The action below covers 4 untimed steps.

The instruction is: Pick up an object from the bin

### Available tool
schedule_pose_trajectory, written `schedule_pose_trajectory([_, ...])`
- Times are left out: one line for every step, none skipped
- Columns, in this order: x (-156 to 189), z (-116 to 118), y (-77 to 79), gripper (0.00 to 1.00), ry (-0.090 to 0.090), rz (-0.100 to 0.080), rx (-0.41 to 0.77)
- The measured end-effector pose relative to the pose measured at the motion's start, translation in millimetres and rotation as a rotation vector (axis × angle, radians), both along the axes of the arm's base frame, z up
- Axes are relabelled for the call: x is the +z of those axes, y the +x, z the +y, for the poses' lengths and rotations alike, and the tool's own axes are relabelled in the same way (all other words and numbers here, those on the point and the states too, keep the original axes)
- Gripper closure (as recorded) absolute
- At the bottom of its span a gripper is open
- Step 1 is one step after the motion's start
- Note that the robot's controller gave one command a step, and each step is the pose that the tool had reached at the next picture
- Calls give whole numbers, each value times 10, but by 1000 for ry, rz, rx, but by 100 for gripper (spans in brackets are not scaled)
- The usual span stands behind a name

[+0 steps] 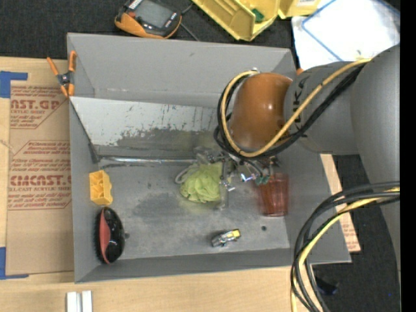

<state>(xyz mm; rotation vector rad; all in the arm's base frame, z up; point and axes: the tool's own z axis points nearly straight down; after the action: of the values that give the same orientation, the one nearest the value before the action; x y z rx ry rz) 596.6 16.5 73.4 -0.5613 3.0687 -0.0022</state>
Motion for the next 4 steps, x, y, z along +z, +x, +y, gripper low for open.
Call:
schedule_pose_trajectory([-21, -45, 8, 0, 5, -6, -164])
schedule_pose_trajectory([20, 4, 26, 0, 1, -11, -13])
schedule_pose_trajectory([24, -40, 51, 100, 8, -21, -158])
schedule_pose_trajectory([24, -41, 51, 100, 7, -21, -158])
